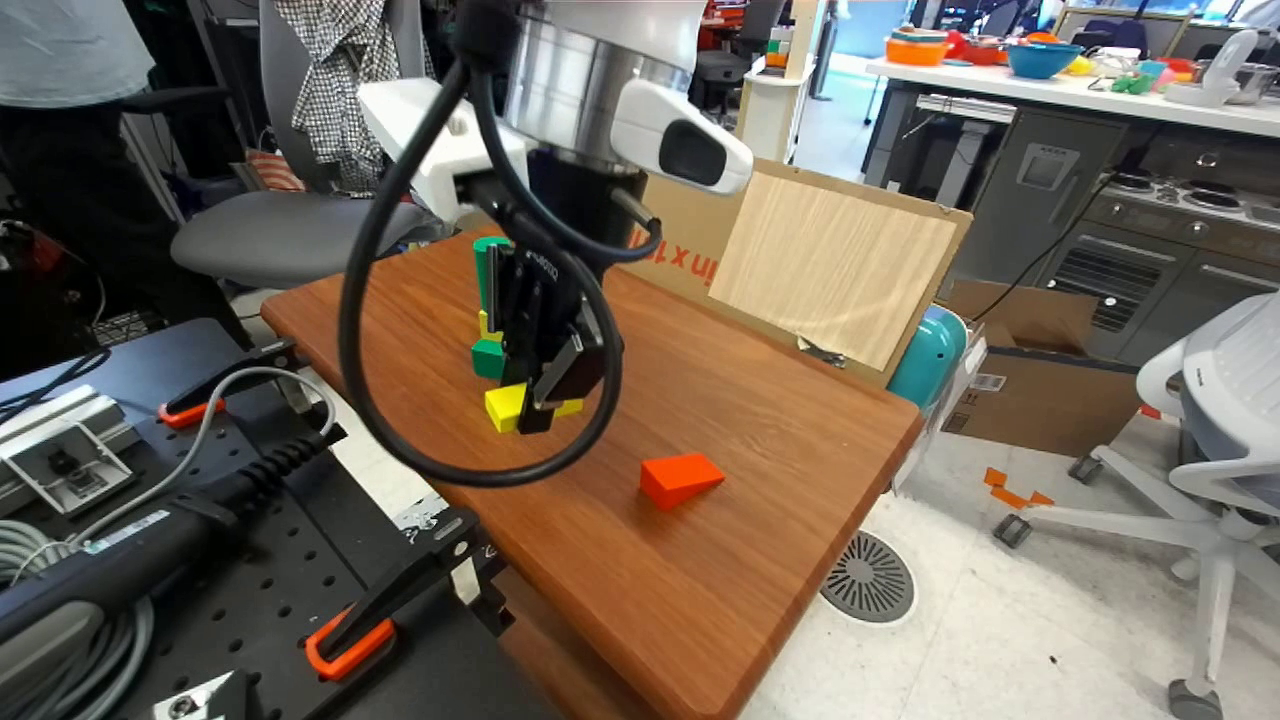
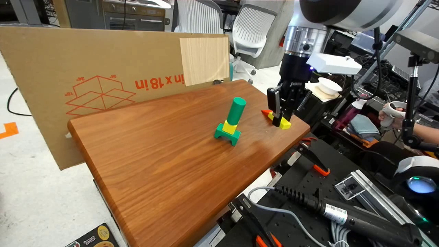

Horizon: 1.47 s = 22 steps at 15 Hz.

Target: Pick up the yellow object and place it on the table

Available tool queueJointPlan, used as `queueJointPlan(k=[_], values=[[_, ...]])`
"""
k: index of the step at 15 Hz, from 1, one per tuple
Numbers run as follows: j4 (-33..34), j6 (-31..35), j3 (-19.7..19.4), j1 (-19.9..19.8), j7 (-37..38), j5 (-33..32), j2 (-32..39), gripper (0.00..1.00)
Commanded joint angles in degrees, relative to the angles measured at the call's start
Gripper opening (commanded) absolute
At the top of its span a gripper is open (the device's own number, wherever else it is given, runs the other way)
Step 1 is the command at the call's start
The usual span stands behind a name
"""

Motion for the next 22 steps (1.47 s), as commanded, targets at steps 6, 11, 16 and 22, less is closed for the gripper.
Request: queueJointPlan(k=[6,11,16,22], values=[[7.4,4.0,0.5,-0.1,-0.6,0.9,9.8,0.08],[9.8,3.8,0.7,0.8,-0.3,-0.1,11.4,0.59],[7.8,4.7,1.3,1.3,-1.4,-0.4,8.7,0.95],[-3.6,10.4,1.5,3.7,-1.4,-3.7,-6.2,1.0]])
